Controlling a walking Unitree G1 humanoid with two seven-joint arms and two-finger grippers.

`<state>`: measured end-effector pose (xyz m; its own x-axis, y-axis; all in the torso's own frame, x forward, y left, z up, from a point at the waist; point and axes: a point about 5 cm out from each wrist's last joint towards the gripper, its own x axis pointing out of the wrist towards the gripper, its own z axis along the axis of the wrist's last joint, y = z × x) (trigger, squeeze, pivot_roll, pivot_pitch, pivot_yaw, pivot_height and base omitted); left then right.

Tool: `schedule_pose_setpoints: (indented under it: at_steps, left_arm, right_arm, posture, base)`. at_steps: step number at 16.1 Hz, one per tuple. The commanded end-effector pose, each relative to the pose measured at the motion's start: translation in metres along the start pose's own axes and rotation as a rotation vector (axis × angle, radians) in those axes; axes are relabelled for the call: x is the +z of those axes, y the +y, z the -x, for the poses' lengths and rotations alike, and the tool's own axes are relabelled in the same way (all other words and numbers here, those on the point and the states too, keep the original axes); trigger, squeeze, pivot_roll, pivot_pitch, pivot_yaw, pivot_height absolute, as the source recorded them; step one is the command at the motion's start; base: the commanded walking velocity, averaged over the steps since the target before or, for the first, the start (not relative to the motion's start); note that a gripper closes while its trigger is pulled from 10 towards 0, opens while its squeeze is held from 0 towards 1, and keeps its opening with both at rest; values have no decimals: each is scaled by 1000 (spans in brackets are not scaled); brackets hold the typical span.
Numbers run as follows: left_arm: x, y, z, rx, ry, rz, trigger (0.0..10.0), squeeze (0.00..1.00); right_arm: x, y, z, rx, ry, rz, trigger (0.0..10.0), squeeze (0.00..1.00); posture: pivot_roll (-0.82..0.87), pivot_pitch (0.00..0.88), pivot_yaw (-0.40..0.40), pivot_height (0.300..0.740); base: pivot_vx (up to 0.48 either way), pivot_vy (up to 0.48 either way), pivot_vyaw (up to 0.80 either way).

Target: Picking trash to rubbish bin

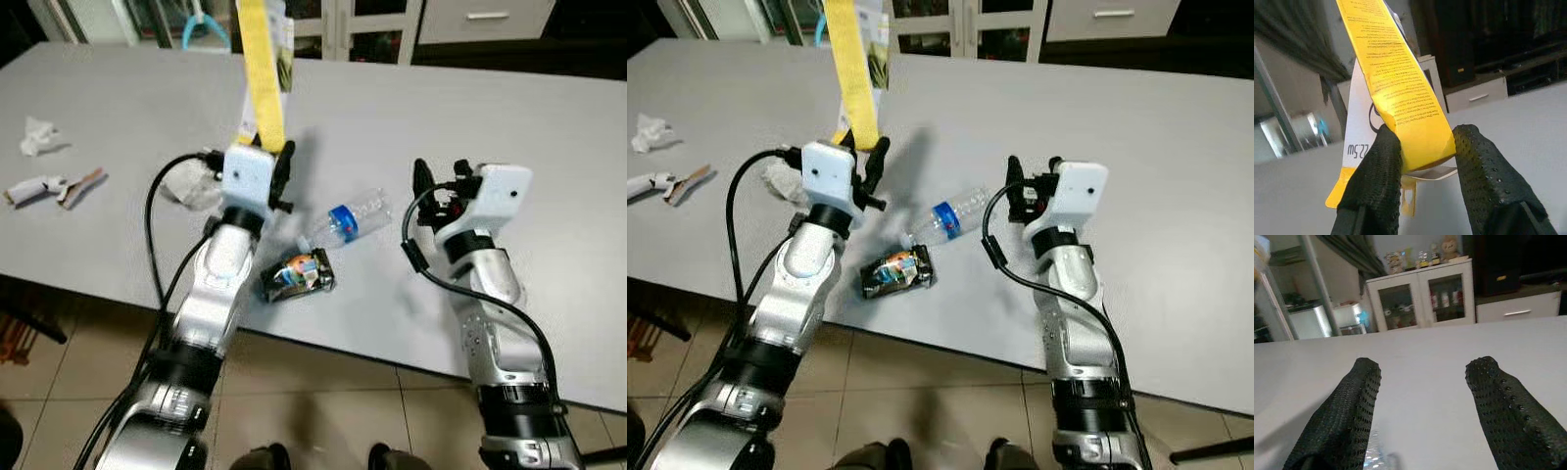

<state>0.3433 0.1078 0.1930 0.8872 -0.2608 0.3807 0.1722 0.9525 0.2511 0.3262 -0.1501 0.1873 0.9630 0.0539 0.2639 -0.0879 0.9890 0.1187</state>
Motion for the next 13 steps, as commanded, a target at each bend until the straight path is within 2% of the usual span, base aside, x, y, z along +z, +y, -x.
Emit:
schedule_pose_setpoints:
  at_steps: [1,2,5,9,13]
  left_arm:
    - [-4,0,11,-13,12,-50,10000,0]
    - [-6,0,22,-6,28,-66,10000,0]
    - [-10,2,31,27,51,-73,10000,0]
    - [-17,5,39,96,104,-55,10000,0]
    - [-18,-1,44,97,119,-40,10000,0]
  right_arm:
    - [4,-5,1,-41,-26,10,10000,0]
    - [3,-9,5,-63,-34,5,10000,0]
    - [3,-11,9,-81,-42,1,10000,0]
    - [0,-6,14,-81,-35,-2,10000,0]
    - [-5,0,18,-76,-15,-22,10000,0]
  posture:
    - [-122,109,109,740]
    - [-123,104,111,740]
    - [-121,98,110,740]
    - [-121,91,107,740]
    - [-108,109,97,740]
  base:
    - [0,0,0]
    - [0,0,0]
    - [0,0,0]
    - [0,0,0]
    - [0,0,0]
